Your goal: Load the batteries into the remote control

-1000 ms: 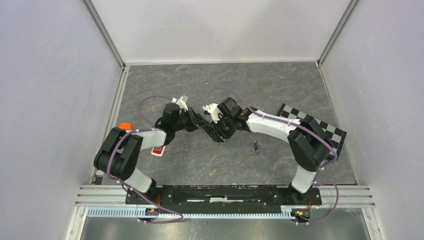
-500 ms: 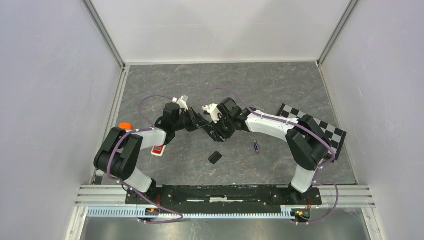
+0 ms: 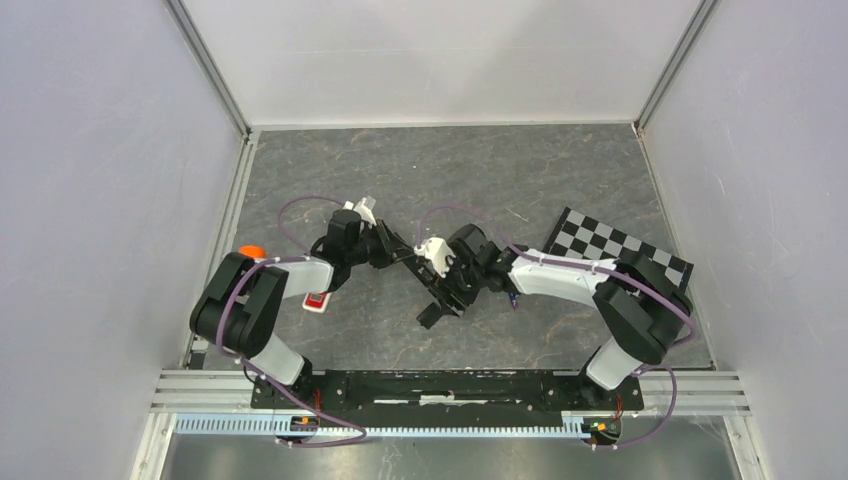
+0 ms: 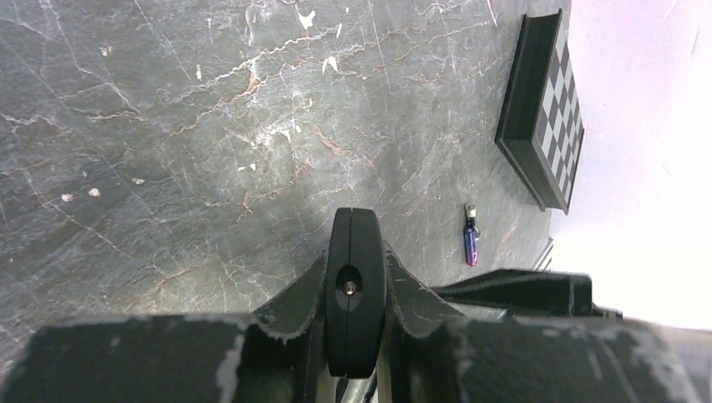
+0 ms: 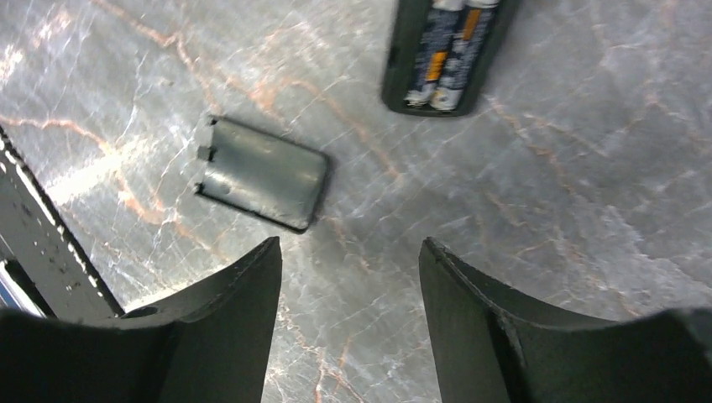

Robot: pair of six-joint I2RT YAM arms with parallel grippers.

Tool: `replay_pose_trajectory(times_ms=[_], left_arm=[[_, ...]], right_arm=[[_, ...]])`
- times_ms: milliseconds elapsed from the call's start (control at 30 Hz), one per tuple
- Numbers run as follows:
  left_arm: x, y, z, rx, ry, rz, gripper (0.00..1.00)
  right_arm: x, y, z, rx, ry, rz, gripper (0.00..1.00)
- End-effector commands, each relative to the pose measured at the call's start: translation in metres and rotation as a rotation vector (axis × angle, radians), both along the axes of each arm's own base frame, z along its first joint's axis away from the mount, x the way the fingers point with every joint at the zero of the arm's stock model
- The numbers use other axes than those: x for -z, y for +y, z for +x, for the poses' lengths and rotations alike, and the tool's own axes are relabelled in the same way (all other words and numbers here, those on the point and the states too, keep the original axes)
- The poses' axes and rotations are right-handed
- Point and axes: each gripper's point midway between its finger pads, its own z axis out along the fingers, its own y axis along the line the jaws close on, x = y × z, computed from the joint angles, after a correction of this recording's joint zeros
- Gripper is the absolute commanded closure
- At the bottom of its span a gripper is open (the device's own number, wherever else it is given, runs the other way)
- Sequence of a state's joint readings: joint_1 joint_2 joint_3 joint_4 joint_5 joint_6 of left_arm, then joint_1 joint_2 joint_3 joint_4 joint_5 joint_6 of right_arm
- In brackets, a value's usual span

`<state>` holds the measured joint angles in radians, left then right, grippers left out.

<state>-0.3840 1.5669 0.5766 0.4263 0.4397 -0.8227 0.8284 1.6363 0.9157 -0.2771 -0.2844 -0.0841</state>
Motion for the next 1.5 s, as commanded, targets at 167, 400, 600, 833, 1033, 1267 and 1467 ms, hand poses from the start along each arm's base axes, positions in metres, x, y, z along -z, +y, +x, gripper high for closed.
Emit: replay_pose_trajectory(times_ms=[167,400,600,833,1033,1267,1467], left_arm=[[0.020,0.005,0.001,-0.139,0.083,-0.054,0.68],[0.039,0.038,-0.023,-0.277,0.132,0.024,0.35],[0.040,0.070,-0.036,-0.406,0.176,0.139,0.18],[0.028,0.095,-0.050,-0.487,0.222,0.245,0.07],[0.011,0.104,-0.055,-0.504,0.192,0.267,0.03],[0.002,0.109,-0.053,-0.507,0.152,0.284,0.09],[-0.001,0.105,-0.051,-0.482,0.135,0.268,0.11]], right_arm=[[-0.009,0.014,-0.022,-0.180,-0.214,0.109,0.35],[-0.014,0.011,-0.022,-0.215,-0.267,0.125,0.35],[-0.024,0.027,-0.029,-0.322,-0.299,0.199,0.33],[-0.030,0.035,-0.039,-0.487,-0.420,0.255,0.36],[-0.018,0.033,-0.049,-0.618,-0.449,0.250,0.40],[-0.005,0.036,-0.041,-0.649,-0.465,0.212,0.59],[0.007,0.035,-0.044,-0.680,-0.439,0.190,0.63]])
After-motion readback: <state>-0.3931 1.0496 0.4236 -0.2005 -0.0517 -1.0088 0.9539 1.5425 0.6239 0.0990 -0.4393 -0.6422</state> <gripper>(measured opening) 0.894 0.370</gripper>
